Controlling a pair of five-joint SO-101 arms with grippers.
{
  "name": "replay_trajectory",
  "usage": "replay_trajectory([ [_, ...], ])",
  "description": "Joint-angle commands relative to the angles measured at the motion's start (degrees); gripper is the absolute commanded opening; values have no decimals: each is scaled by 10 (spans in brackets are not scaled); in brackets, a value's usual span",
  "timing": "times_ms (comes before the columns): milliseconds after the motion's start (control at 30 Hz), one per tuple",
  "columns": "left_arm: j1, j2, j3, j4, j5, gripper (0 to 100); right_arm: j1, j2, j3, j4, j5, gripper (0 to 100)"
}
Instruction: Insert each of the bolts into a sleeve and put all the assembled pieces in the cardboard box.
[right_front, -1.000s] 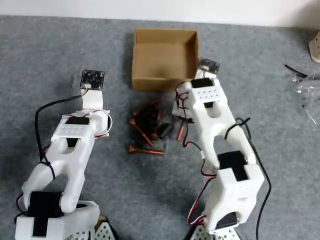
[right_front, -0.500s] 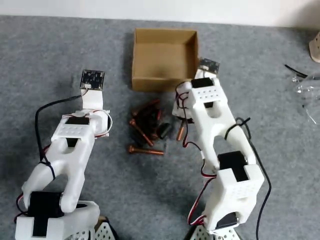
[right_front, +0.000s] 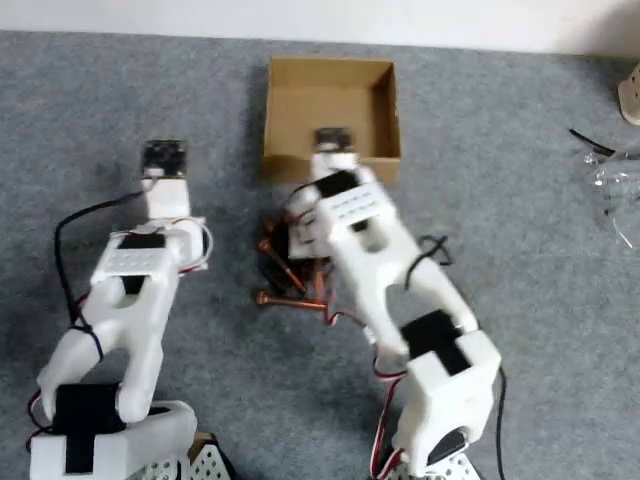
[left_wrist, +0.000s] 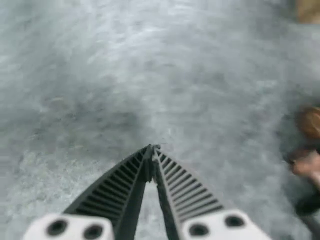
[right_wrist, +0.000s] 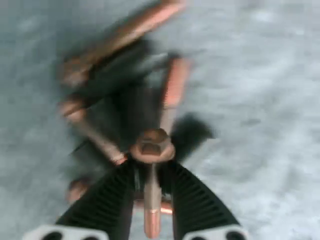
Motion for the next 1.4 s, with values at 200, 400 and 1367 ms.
replay_trajectory([
  [200, -87, -5, -26, -1, 68, 7, -123, 8, 28, -91, 105, 5],
  [400, -86, -5, -26, -2, 68, 7, -149, 53, 25, -97, 117, 5],
  [1367, -84, -5, -26, -2, 68, 7, 5, -151, 39, 14, 117, 297],
])
